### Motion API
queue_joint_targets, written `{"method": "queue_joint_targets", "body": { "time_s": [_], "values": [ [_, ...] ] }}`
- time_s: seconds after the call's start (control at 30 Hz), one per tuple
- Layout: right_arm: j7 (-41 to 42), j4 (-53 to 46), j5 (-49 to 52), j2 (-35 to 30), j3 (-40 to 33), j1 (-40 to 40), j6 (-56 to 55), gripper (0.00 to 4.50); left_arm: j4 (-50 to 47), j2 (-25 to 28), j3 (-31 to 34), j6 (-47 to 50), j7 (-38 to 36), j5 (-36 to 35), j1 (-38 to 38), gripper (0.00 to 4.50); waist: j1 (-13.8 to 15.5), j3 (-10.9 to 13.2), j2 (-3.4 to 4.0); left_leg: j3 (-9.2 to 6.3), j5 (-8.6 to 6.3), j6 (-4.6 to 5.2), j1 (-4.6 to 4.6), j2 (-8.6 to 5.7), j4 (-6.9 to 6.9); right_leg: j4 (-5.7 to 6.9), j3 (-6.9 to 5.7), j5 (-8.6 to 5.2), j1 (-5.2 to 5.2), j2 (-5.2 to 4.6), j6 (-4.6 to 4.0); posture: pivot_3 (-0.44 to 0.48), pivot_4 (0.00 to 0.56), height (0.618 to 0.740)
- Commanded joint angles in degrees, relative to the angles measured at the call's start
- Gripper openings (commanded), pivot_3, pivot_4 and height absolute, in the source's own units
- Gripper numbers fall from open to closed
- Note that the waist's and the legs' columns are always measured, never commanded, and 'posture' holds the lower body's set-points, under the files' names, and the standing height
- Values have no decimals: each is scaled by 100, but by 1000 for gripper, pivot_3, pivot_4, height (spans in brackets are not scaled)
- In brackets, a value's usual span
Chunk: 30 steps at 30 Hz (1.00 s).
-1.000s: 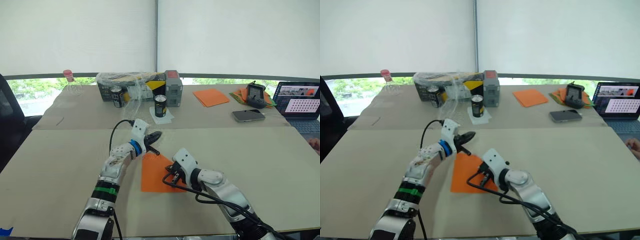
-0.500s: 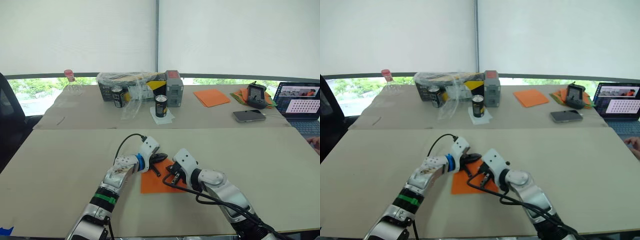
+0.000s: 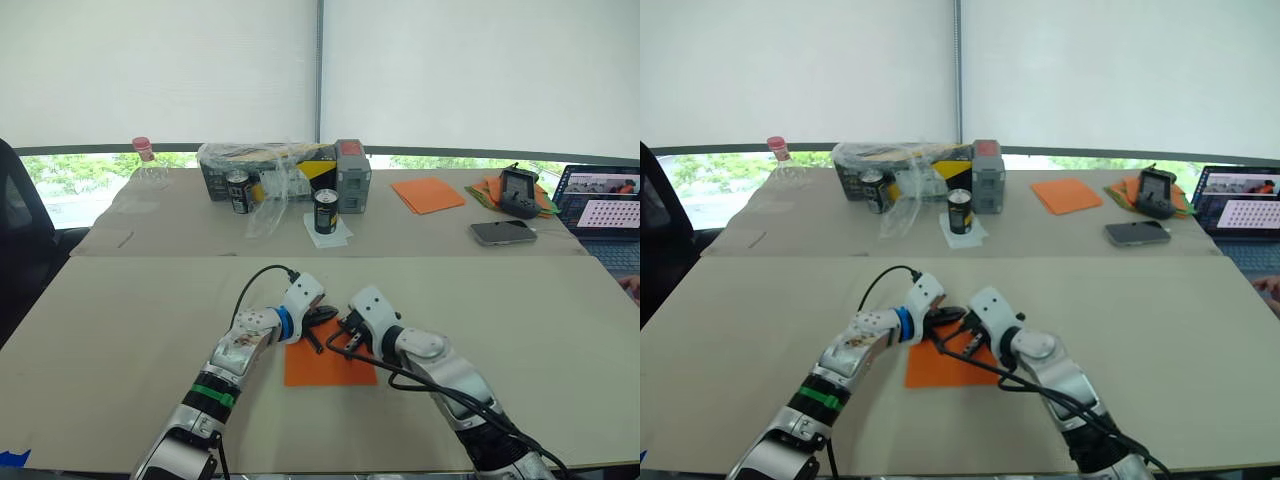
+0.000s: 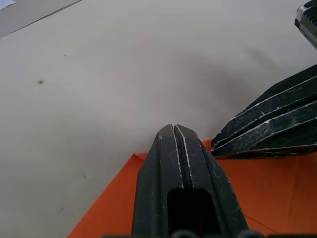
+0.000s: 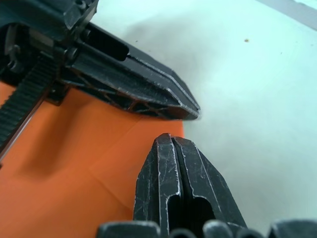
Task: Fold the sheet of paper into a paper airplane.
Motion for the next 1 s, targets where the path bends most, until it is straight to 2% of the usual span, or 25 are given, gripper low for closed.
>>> {"method": "queue_joint_targets", "body": {
  "time_s": [0.03,0.23,0.43,0.8,1.0],
  "values": [
    [-149,425,-148,35,-23,-67,-103,14,188,55,-63,138,53,166,54,0,0,0,0,0,0,0,0,0,0,0,0,1,1,0,-1,0,150,739],
    [-149,770,-98,119,-16,-129,-165,14,130,42,-87,152,19,180,98,0,-1,0,0,0,0,0,1,1,0,0,-1,1,1,0,-2,0,150,739],
    [-39,551,-74,-1,45,142,-25,14,161,37,-92,153,13,200,85,0,3,-1,1,0,-1,1,1,1,-1,-3,-1,1,1,0,-1,0,150,739],
    [36,-28,-64,-465,20,877,200,14,283,32,-132,150,13,230,11,0,37,-1,1,-3,-9,14,-1,-10,-1,-16,-6,-4,4,-11,8,0,150,739],
    [213,-358,11,-976,-110,1482,319,14,325,38,-170,154,-1,238,-46,0,69,-4,-1,-7,-17,25,4,-16,0,-32,-14,-10,7,-22,17,0,150,739]
  ]
}}
